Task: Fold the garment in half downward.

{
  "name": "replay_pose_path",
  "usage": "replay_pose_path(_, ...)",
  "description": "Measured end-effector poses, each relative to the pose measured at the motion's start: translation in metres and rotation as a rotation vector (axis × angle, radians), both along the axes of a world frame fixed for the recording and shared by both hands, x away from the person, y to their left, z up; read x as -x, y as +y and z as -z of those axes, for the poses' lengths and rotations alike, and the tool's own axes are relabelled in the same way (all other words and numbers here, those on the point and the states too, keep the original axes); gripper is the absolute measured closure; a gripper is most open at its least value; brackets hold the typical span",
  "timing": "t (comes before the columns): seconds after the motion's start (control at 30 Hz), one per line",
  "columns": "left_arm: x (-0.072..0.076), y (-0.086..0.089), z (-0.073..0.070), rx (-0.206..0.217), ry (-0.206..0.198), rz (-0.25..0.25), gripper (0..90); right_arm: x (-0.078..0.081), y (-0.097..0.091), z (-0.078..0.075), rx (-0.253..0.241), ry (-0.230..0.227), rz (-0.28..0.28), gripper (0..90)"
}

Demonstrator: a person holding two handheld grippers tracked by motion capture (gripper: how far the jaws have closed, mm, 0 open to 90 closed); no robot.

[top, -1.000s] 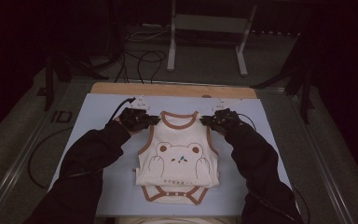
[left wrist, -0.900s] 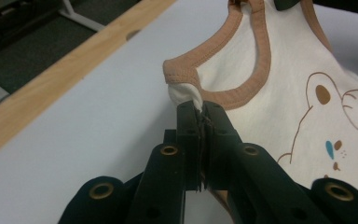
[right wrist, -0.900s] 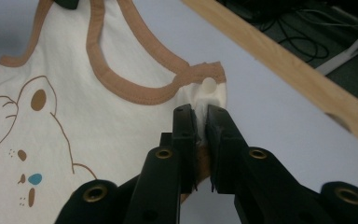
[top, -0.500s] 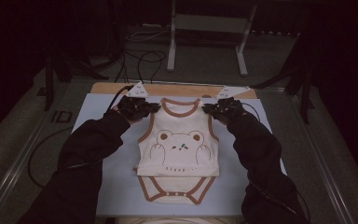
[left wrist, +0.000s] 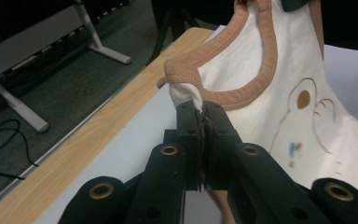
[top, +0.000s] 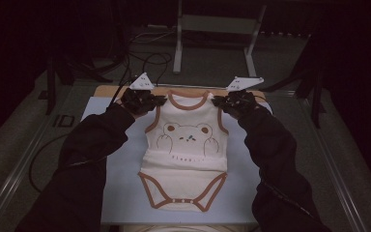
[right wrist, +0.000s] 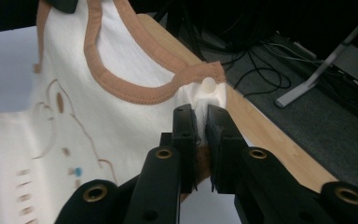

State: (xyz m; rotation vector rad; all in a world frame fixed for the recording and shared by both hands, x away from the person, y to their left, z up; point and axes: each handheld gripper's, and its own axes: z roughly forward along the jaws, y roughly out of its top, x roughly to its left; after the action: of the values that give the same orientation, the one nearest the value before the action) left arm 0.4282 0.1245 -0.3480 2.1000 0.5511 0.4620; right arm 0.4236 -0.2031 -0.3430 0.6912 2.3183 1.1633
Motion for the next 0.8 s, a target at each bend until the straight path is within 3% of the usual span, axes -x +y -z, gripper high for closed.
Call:
replay_pose_path(0.27, 0.004, 0.000, -0.004, 0.000, -0.009, 0.007, 87.4, 0.001, 0.001, -0.011, 0.011, -0.019, -0.005, 83.1)
replay_pose_path(0.8, 0.025, 0.001, 0.013, -0.005, 0.000, 0.050, 87.3, 0.029, 0.001, 0.006, 0.004, -0.013, -0.041, 83.1)
